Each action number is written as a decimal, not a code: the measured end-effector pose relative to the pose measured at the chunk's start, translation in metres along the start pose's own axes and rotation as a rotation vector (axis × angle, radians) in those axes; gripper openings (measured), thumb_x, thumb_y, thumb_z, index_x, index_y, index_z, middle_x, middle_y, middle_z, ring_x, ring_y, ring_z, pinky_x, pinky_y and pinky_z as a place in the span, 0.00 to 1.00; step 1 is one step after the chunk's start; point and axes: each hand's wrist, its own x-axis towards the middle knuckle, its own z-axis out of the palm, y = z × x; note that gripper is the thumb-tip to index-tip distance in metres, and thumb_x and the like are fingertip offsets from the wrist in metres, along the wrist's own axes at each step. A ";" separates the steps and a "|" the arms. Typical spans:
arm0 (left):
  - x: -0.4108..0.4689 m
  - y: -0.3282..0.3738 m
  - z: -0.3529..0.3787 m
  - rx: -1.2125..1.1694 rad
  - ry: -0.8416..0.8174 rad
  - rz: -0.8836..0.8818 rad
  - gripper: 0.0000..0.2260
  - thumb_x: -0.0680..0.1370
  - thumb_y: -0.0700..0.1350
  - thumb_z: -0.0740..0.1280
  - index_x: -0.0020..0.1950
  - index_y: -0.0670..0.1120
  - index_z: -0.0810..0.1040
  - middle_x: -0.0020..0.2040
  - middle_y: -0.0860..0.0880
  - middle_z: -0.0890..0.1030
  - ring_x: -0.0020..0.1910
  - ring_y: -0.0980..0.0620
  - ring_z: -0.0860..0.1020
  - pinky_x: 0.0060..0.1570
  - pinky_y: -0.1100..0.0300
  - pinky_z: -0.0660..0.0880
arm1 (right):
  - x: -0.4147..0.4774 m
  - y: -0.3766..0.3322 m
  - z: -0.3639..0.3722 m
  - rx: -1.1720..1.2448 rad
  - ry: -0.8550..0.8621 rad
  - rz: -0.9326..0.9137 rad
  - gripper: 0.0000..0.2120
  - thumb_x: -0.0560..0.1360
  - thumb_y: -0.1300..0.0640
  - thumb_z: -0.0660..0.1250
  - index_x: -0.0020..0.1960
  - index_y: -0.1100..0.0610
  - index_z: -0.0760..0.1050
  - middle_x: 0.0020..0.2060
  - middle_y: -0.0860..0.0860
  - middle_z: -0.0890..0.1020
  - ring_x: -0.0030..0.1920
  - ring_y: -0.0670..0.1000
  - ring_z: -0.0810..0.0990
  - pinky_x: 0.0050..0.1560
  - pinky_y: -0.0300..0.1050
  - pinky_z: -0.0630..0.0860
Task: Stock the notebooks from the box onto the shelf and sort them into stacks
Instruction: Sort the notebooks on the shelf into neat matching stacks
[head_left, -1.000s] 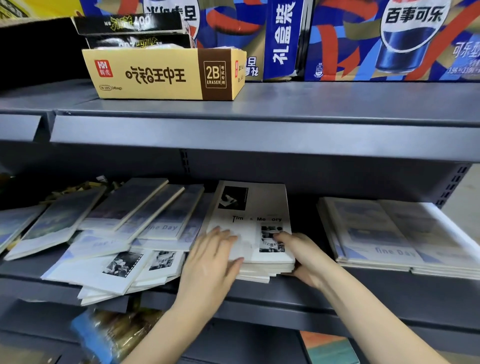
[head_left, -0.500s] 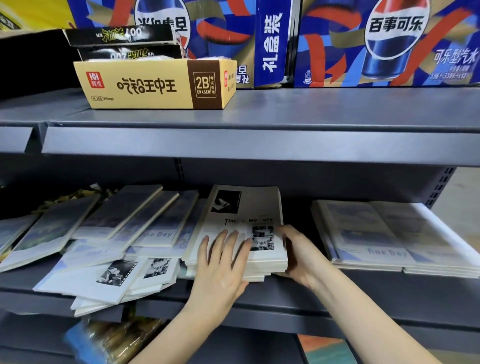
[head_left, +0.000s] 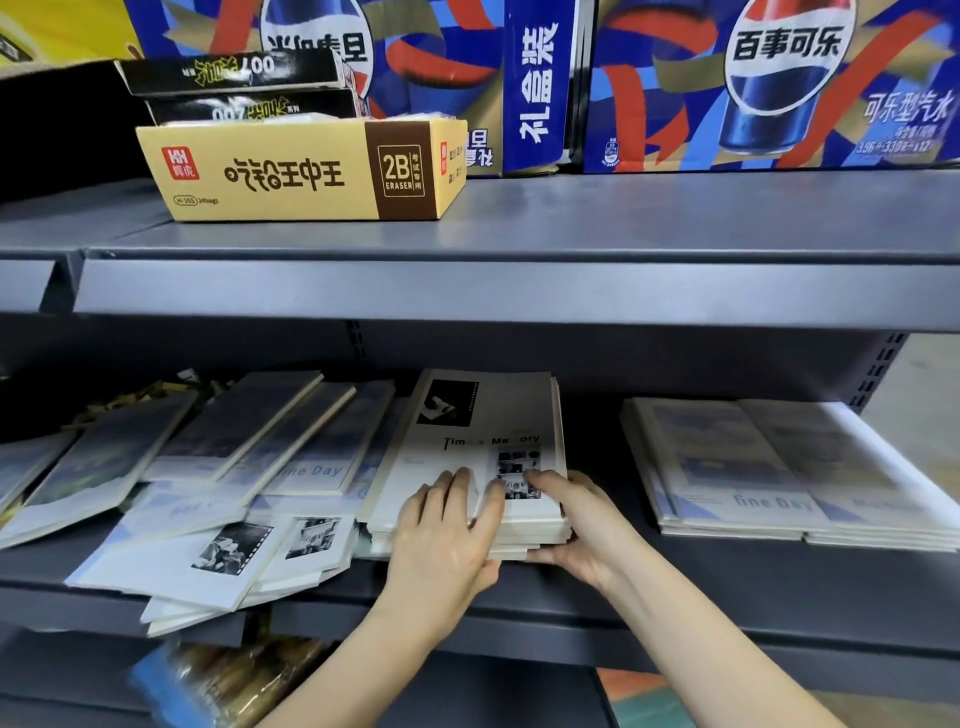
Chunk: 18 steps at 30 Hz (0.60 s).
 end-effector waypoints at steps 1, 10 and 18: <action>0.000 0.001 -0.001 0.000 -0.004 0.003 0.41 0.51 0.54 0.78 0.61 0.45 0.70 0.53 0.40 0.80 0.50 0.42 0.80 0.45 0.50 0.78 | -0.001 -0.001 -0.001 0.002 0.001 0.006 0.20 0.73 0.60 0.70 0.63 0.58 0.68 0.53 0.59 0.77 0.52 0.62 0.80 0.49 0.70 0.76; 0.007 0.031 -0.005 -0.029 0.033 0.073 0.40 0.49 0.54 0.78 0.59 0.47 0.70 0.50 0.41 0.81 0.46 0.45 0.81 0.43 0.55 0.80 | -0.019 -0.011 -0.025 0.026 0.067 0.004 0.28 0.74 0.60 0.69 0.70 0.59 0.64 0.57 0.53 0.72 0.47 0.53 0.74 0.36 0.57 0.77; 0.010 0.054 -0.006 -0.080 0.048 0.093 0.39 0.51 0.54 0.76 0.59 0.48 0.70 0.50 0.41 0.81 0.47 0.45 0.81 0.44 0.55 0.79 | -0.036 -0.019 -0.043 0.044 0.103 -0.021 0.28 0.73 0.60 0.69 0.70 0.60 0.64 0.59 0.51 0.69 0.46 0.52 0.71 0.35 0.60 0.75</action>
